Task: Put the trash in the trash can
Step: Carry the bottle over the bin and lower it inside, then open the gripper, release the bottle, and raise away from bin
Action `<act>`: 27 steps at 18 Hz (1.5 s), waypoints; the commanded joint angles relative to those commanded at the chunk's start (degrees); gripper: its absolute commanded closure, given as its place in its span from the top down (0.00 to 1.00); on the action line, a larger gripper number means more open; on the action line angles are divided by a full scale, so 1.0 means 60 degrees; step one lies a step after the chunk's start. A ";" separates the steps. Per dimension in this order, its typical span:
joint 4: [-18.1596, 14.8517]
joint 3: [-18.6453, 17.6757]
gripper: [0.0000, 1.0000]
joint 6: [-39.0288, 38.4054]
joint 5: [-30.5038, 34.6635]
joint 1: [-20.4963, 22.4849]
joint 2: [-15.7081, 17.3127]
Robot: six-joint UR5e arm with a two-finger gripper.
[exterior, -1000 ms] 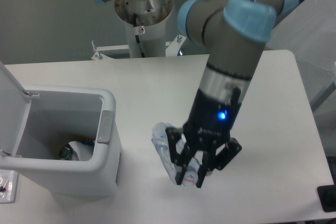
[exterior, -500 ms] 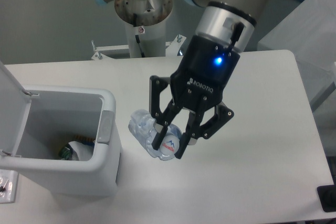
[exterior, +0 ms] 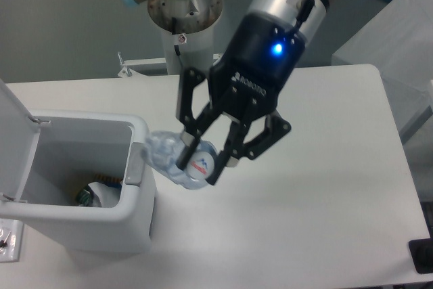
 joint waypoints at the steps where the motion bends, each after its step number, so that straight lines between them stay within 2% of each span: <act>1: 0.0000 -0.0102 0.30 0.0014 0.0000 -0.0102 0.0088; 7: 0.0029 -0.0688 0.30 0.0043 0.0161 -0.0820 0.0060; 12: 0.0293 -0.0982 0.31 0.0160 0.0584 -0.1289 -0.0042; 17: 0.0907 -0.1260 0.31 0.0365 0.1098 -0.1699 -0.0306; 20: 0.1055 -0.1830 0.38 0.1577 0.1391 -0.2079 -0.0263; 23: 0.1069 -0.2416 0.49 0.2093 0.1435 -0.2227 0.0000; 25: 0.1069 -0.2680 0.73 0.2342 0.1435 -0.2227 0.0205; 26: 0.1084 -0.2783 0.83 0.2474 0.1435 -0.2227 0.0293; 27: 0.1084 -0.2871 0.98 0.2591 0.1435 -0.2227 0.0367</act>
